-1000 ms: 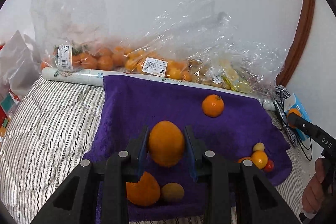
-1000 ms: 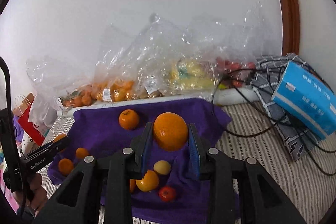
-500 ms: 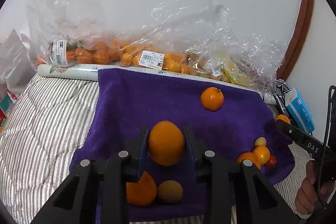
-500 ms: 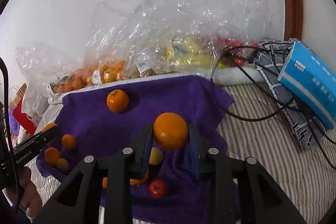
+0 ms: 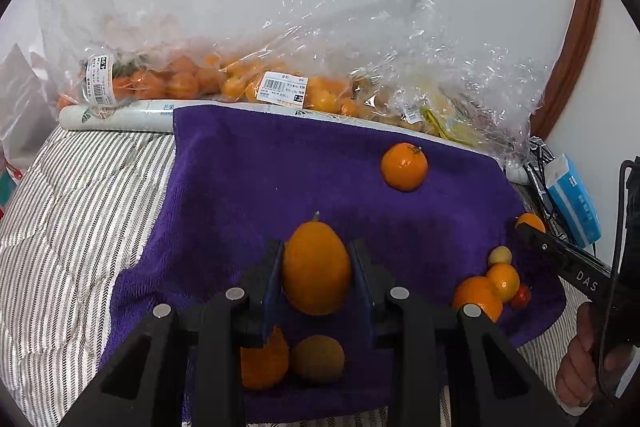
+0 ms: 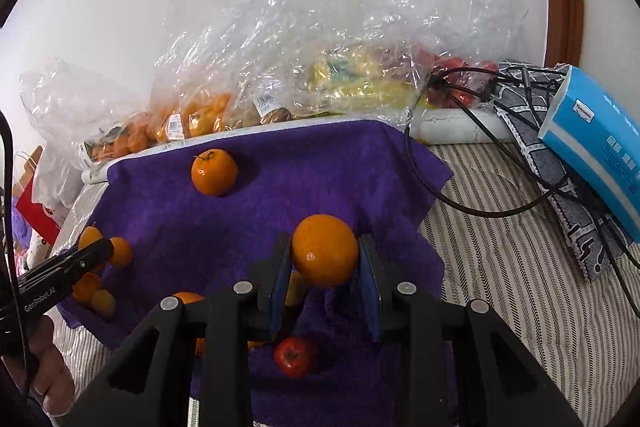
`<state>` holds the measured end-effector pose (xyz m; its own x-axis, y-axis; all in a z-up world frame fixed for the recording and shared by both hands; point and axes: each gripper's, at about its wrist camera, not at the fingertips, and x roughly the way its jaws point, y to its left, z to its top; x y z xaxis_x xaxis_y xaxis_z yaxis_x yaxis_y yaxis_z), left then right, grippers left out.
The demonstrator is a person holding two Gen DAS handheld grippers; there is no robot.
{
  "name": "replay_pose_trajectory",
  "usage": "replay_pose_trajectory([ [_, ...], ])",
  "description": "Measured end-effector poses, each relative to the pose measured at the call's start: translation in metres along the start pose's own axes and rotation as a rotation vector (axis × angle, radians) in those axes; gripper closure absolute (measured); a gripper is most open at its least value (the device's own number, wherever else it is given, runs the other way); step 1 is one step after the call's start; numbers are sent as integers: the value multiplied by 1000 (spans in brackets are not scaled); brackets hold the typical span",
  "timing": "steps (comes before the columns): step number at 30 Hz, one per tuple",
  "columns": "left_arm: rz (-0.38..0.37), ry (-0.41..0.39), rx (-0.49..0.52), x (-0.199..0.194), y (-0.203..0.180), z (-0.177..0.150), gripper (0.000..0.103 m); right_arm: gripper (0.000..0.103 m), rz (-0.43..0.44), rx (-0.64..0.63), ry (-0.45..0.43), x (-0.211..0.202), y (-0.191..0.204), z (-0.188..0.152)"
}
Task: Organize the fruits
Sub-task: 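Carry both held oranges up onto the purple towel with both tools, then open both tools to release the two oranges on the towel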
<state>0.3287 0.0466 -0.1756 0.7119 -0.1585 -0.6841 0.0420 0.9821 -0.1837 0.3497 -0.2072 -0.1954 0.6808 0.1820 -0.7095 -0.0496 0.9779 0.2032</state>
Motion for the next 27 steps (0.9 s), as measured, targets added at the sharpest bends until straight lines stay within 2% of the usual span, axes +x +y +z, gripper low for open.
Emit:
replay_pose_trajectory([
  [14,-10,-1,21,-3,-4,1,71,70,-14,-26,0,2,2,-2],
  [20,-19,-27,23,-11,-7,3,62,69,-20,-37,-3,1,3,-2],
  [27,-38,-68,25,-25,-10,6,44,55,9,-19,-48,-19,5,1],
])
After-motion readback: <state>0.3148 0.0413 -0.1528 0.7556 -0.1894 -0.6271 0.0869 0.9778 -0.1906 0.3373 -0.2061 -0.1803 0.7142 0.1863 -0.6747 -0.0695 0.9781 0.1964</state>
